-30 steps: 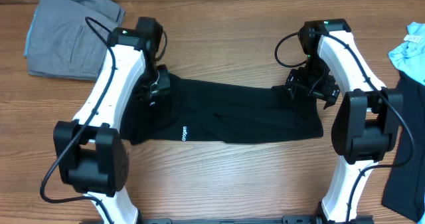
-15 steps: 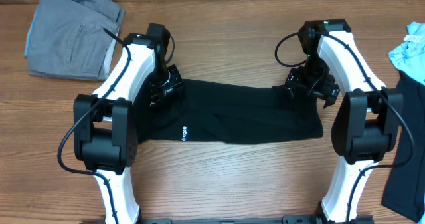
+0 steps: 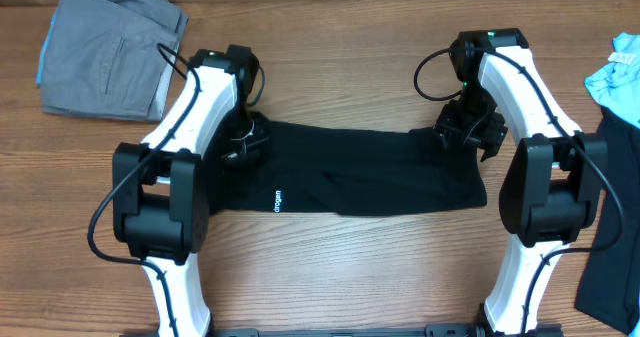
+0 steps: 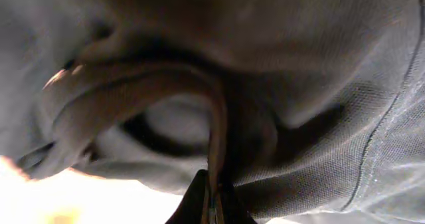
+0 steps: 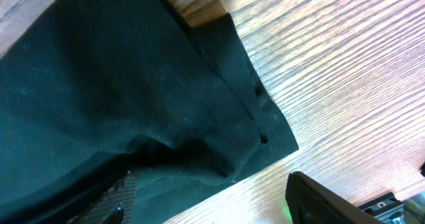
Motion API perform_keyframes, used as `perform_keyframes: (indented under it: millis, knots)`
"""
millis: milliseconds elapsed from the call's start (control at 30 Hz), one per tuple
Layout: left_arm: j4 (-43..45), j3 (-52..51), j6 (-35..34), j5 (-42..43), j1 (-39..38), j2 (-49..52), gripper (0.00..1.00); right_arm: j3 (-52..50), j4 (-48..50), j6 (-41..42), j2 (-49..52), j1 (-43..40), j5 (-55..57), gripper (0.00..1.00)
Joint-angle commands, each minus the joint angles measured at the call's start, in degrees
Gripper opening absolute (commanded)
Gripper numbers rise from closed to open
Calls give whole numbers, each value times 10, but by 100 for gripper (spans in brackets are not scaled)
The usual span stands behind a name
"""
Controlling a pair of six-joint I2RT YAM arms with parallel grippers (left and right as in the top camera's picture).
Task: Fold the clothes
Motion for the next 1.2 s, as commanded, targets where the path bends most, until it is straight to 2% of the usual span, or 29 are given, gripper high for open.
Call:
perform_keyframes:
  millis: [0, 100, 200, 267, 300, 333, 367, 400, 433, 467, 533, 600, 633, 667, 700, 733, 767, 800, 833, 867, 1000, 1167]
  knots:
    - [-31, 0, 2, -81, -19, -54, 4, -2, -7, 6, -41, 2, -9, 76]
    - [-78, -2, 2, -113, -26, -57, 4, -2, -24, 2, -53, 2, -8, 76]
    - [-112, -9, 2, -144, -26, -57, 8, -2, -35, 2, -54, 2, -9, 77]
    - [-128, -11, 2, -169, -26, -57, 14, -2, -38, 2, -54, 2, -9, 76]
    - [-134, -11, 2, -172, -26, -57, 24, -2, -39, 2, -56, 3, -9, 76]
    - [-137, -12, 9, -171, -24, -57, 53, -2, -41, 2, -56, 5, -9, 77]
    - [-139, -12, 17, -171, -24, -57, 76, -2, -43, 2, -57, 7, -9, 76]
    - [-142, -12, 30, -171, -23, -57, 90, -2, -45, 2, -58, 12, -9, 76]
    - [-143, -12, 33, -171, -23, -57, 92, -2, -46, 2, -58, 16, -10, 76]
    - [-143, -12, 34, -171, -23, -57, 91, -2, -47, 2, -58, 21, -14, 76]
    - [-140, -12, 31, -170, -24, -58, 79, -2, -47, 2, -59, 39, -20, 76]
    - [-138, -7, 27, -170, -23, -59, 77, -2, -37, -5, -59, 59, -31, 76]
    - [-138, -3, 27, -170, -23, -61, 72, -2, -27, -22, -59, 77, -42, 76]
    - [-144, 11, 27, -155, -28, -74, 46, -2, -17, -35, -59, 91, -45, 75]
    - [-141, 15, 28, -155, -35, -86, 33, -2, -11, -44, -59, 100, -45, 71]
    - [-116, 16, 28, -155, -48, -110, 25, -2, -5, -48, -59, 108, -45, 64]
    - [-97, 16, 30, -153, -58, -125, 22, -2, 0, -48, -59, 112, -45, 48]
    - [-73, 16, 48, -145, -70, -139, 15, -5, 11, -48, -59, 114, -45, 22]
    - [-57, 16, 61, -134, -77, -142, 4, -8, 20, -47, -59, 114, -45, 9]
    - [-46, 16, 64, -124, -82, -141, 4, -14, 30, -47, -59, 114, -46, 4]
    - [6, 2, 96, -98, -89, -116, 4, -58, 64, -45, -59, 113, -54, 4]
    - [17, 1, 96, -95, -84, -22, 4, -140, 135, -46, -59, 112, -54, 4]
